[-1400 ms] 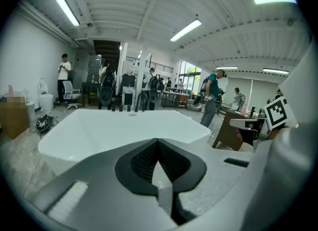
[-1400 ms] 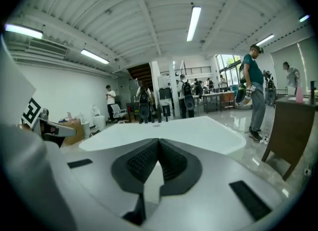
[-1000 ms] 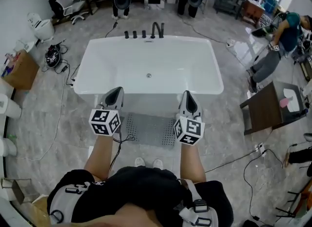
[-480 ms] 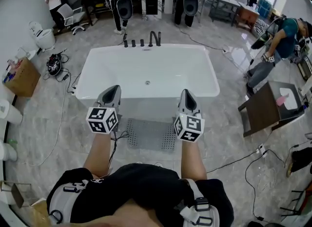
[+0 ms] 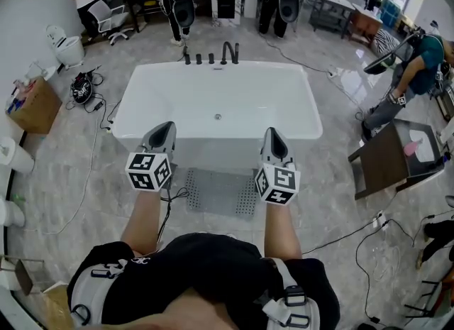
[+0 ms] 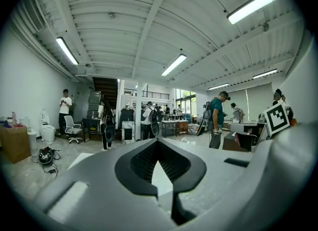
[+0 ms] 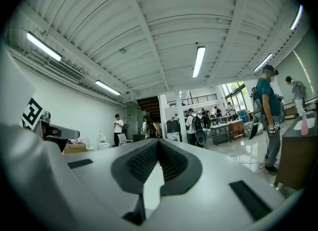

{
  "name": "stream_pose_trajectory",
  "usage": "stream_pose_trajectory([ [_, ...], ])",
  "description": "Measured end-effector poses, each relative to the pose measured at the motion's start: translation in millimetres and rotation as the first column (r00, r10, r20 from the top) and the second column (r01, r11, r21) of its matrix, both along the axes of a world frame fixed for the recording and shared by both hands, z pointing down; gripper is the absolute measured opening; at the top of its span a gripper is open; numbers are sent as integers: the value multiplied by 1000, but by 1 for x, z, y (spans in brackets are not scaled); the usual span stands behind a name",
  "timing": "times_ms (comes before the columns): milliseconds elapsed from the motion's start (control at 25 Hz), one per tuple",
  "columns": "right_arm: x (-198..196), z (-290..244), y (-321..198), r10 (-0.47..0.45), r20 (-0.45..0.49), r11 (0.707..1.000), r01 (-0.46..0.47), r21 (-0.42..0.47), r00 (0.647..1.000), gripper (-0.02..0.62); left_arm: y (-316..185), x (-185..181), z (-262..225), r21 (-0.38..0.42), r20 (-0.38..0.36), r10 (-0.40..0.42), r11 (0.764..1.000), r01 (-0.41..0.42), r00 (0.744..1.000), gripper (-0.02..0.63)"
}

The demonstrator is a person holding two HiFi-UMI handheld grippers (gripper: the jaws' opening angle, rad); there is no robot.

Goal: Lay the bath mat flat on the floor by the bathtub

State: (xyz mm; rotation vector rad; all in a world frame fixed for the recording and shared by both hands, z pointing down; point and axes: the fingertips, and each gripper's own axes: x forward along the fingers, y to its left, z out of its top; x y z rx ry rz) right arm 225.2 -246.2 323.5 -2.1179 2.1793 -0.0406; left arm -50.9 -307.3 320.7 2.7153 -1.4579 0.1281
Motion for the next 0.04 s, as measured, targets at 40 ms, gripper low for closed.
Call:
stream_pose_trajectory([
  [40, -2, -2, -1, -5, -1, 1000, 5, 6, 1000, 5, -1, -2, -1, 3, 2, -2, 1000, 2, 1000, 5],
])
